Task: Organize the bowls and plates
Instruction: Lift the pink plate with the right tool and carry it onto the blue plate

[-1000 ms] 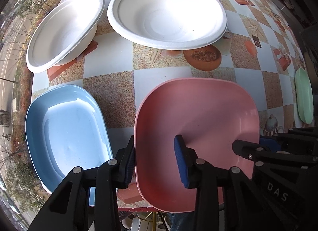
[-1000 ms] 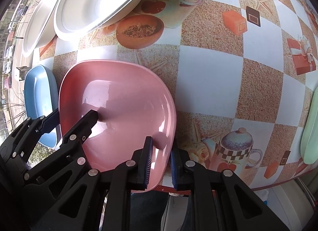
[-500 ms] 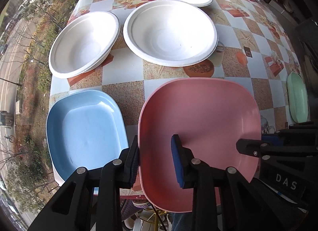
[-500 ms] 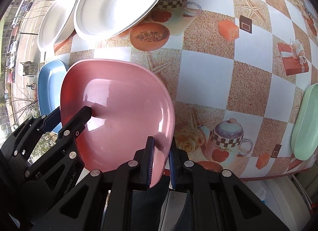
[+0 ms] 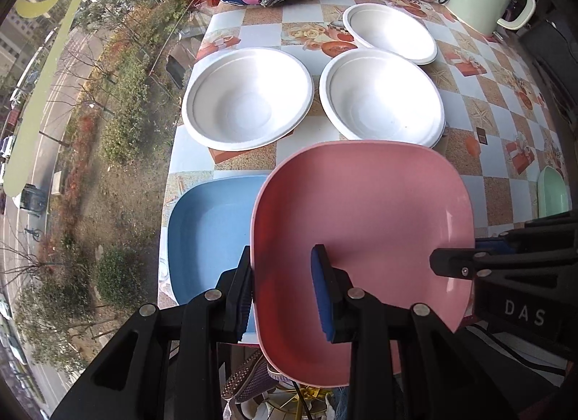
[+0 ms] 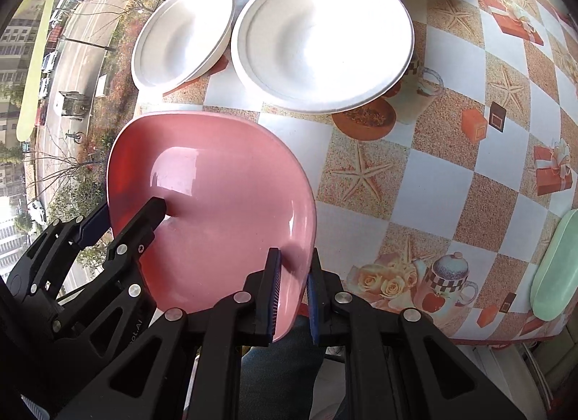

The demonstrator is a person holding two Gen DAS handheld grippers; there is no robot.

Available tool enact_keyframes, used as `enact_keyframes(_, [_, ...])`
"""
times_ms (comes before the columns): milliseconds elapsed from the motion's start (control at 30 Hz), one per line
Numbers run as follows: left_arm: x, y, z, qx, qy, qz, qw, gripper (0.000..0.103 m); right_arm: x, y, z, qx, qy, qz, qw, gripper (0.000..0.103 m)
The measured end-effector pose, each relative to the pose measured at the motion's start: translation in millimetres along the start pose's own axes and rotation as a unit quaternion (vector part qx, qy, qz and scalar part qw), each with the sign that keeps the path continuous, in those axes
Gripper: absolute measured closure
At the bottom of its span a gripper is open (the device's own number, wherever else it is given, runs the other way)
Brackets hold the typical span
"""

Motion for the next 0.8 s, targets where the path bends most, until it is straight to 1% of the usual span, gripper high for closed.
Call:
enact_keyframes(133, [-15.3,-7.1,-5.4,0.003,-0.015,0.011,0.9998,0.07,-15.7,0.8,2.9,-0.001,-0.014,0.007,1.0,0.087])
enact_keyframes(200, [-29.3,0.5,-4.3,0.001,-0.025,0.01,0.9996,0.07,-19.2,5.8,1.2,-0.004,-0.017,0.013,1.0,0.087])
enact_keyframes(233, [-41.6,9.4,3.3,0.001,-0.032,0.008,0.9995,0.07,-22.0,6.9,2.8,-0.004,-0.02,0.015,1.0,0.087])
enact_keyframes(367, [-61.0,14.4,10.3,0.003,-0.042,0.013,0.999,0.07,-30.6,15.1,2.7,-0.007,-0.037,0.015,0.999,0.087])
enact_keyframes(533, [-86.2,11.3,2.1,0.005,-0.059,0.02,0.998,0.07,-43.7,25.3,7.4,-0.012,-0.059,0.013,0.998,0.087])
enact_keyframes(567, [-89.7,12.0,0.5,0.006,-0.063,0.021,0.9978,0.07,-44.7,23.6,15.6,-0.013,-0.064,0.012,0.998,0.087])
enact_keyframes(600, [-93.5,13.5,-0.9,0.006,-0.068,0.021,0.9975,0.07,-46.9,25.1,16.9,-0.013,-0.067,0.012,0.998,0.087])
enact_keyframes(800, [-116.6,16.4,-1.9,-0.008,-0.081,0.025,0.9964,0.07,-53.8,43.3,26.5,-0.024,-0.075,0.013,0.997,0.087])
Point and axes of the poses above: each gripper's, at about its wrist camera, not at the fingertips, and y roughly the way its jaws point, x to its right, z to its top, the point moved 5 cm from there along y, roughly the way its jaws point, and after that the axes turned 3 degrees about -z, right-handed, at the moved point
